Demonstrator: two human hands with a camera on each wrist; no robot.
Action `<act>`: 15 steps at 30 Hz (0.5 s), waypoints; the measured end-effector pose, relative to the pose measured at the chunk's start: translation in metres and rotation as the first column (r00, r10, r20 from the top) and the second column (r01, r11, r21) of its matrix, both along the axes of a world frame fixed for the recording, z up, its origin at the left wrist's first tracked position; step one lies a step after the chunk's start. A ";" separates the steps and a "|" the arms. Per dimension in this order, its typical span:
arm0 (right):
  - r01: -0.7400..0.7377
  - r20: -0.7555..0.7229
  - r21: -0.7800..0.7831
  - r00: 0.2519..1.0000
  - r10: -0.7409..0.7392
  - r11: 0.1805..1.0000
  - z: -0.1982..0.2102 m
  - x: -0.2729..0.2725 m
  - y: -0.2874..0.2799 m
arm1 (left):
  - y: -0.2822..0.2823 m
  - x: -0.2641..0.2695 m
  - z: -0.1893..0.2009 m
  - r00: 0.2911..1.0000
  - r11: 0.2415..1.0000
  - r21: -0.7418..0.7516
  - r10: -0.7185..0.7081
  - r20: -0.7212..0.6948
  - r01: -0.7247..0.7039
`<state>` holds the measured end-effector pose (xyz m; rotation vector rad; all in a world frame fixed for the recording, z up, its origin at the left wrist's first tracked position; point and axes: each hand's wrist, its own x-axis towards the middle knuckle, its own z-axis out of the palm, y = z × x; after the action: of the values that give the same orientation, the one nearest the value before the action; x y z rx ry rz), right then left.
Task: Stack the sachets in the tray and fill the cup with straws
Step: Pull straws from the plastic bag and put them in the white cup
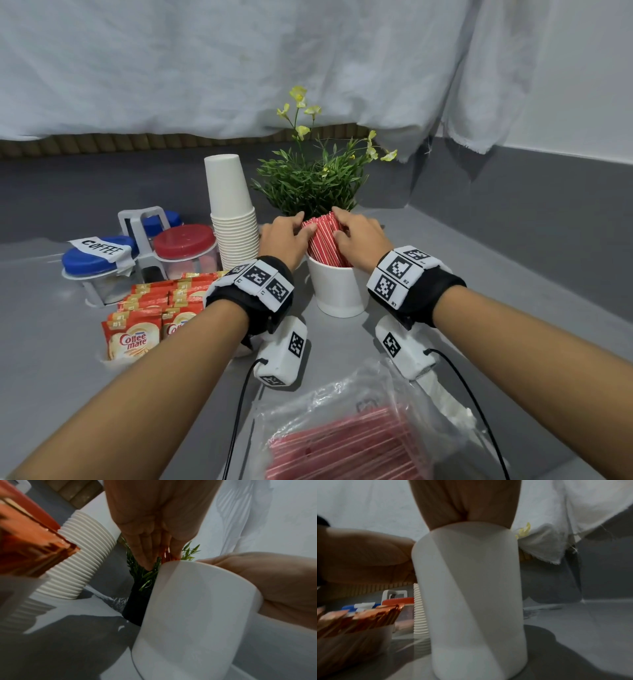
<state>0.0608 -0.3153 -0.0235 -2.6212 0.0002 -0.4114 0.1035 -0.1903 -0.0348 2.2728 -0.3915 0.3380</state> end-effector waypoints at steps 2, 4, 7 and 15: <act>-0.039 -0.029 -0.077 0.999 0.037 0.996 0.000 0.001 0.001 | 0.000 -0.002 -0.001 0.998 0.999 0.047 -0.013 0.061 0.010; -0.055 -0.054 -0.099 0.997 0.050 0.994 0.002 0.000 0.002 | -0.001 -0.006 -0.003 0.990 0.995 0.087 -0.063 0.128 0.052; -0.038 -0.048 -0.109 0.998 0.033 0.993 0.003 0.001 0.003 | 0.001 -0.007 -0.005 0.980 0.985 0.147 -0.119 0.162 0.095; -0.031 -0.063 -0.114 0.998 0.024 0.993 0.003 -0.002 0.003 | 0.001 -0.014 0.000 0.988 0.858 0.512 -0.112 0.108 0.041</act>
<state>0.0589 -0.3118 -0.0208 -2.7431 -0.0402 -0.3307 0.0898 -0.1894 -0.0349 2.7494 -0.7102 0.3813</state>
